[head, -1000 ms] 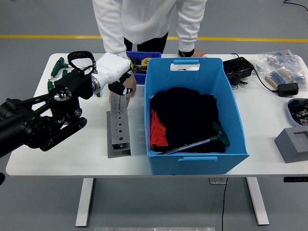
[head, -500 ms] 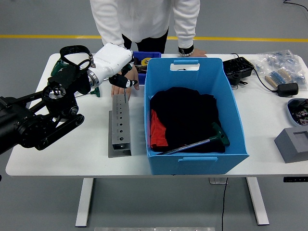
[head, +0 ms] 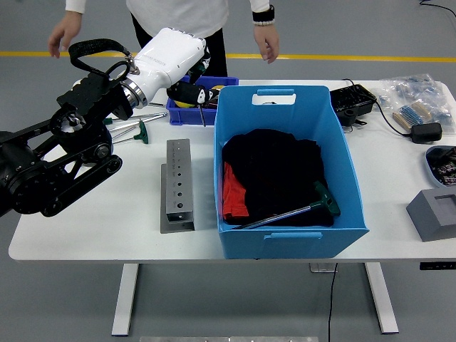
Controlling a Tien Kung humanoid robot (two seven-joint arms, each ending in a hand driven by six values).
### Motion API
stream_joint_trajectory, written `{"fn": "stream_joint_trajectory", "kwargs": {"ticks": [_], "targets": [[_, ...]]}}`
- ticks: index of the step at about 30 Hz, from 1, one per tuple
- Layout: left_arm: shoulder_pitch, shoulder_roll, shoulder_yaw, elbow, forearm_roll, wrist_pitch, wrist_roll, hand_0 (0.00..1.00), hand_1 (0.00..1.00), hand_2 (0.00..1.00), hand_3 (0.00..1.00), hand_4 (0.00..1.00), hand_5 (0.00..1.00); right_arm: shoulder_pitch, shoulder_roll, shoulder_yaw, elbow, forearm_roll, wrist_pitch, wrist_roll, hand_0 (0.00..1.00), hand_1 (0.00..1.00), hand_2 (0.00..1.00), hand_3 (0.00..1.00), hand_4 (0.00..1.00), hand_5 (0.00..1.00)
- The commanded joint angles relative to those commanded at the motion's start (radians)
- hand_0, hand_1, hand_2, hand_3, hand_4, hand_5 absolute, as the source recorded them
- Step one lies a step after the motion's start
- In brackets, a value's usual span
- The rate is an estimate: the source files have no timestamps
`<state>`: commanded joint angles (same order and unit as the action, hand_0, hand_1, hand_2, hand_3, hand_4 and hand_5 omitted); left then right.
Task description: Lift tool from toolbox,place it in box,lift tool from toolbox,place it in box
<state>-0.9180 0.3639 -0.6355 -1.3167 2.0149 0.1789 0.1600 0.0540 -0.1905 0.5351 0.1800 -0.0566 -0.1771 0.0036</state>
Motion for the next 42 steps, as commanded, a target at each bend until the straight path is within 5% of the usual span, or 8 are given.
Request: {"fn": "stream_joint_trajectory", "kwargs": {"ticks": [8, 18, 19, 27, 31, 36, 37, 42], "targets": [[-0.017, -0.063, 0.085, -0.062, -0.095, 0.05, -0.023, 0.11, 0.002, 0.002, 0.045, 0.797, 0.342, 0.002, -0.002, 0.004, 0.0, -0.009, 0.001, -0.003, 0.694, 0.664, 0.737, 0.603, 0.857, 0.77], [-0.051, -0.171, 0.257, 0.086, -0.235, -0.017, -0.022, 0.195, 0.037, 0.085, 0.141, 0.806, 0.345, 0.014, -0.008, 0.019, 0.0, -0.022, 0.002, -0.005, 0.693, 0.664, 0.737, 0.603, 0.857, 0.77], [-0.054, -0.182, 0.274, 0.103, -0.244, -0.024, -0.023, 0.325, 0.296, 0.352, 0.481, 0.907, 0.49, 0.016, -0.009, 0.021, 0.0, -0.024, 0.002, -0.005, 0.693, 0.664, 0.737, 0.603, 0.857, 0.77], [-0.054, -0.248, 0.321, 0.195, -0.3, -0.038, -0.023, 0.414, 0.505, 0.528, 0.593, 0.912, 0.494, 0.031, -0.017, 0.028, 0.0, -0.033, 0.004, -0.004, 0.693, 0.663, 0.737, 0.603, 0.856, 0.77], [-0.054, -0.263, 0.32, 0.208, -0.314, -0.028, -0.019, 0.596, 0.67, 0.765, 0.685, 0.921, 0.517, 0.034, -0.02, 0.031, 0.0, -0.038, 0.005, -0.003, 0.693, 0.663, 0.736, 0.603, 0.857, 0.769], [-0.047, -0.259, 0.311, 0.201, -0.32, -0.027, -0.013, 0.596, 0.67, 0.765, 0.685, 0.921, 0.517, 0.034, -0.021, 0.037, 0.0, -0.042, 0.004, -0.002, 0.693, 0.663, 0.736, 0.603, 0.857, 0.769], [-0.044, -0.258, 0.308, 0.2, -0.318, -0.03, -0.009, 0.748, 0.79, 0.945, 0.831, 0.93, 0.55, 0.033, -0.021, 0.039, 0.0, -0.043, 0.004, -0.001, 0.692, 0.663, 0.736, 0.603, 0.857, 0.769], [-0.009, -0.244, 0.271, 0.177, -0.311, -0.021, -0.004, 0.748, 0.79, 0.945, 0.831, 0.93, 0.55, 0.028, -0.019, 0.037, 0.0, -0.04, 0.004, 0.0, 0.692, 0.663, 0.736, 0.603, 0.857, 0.769]]}}
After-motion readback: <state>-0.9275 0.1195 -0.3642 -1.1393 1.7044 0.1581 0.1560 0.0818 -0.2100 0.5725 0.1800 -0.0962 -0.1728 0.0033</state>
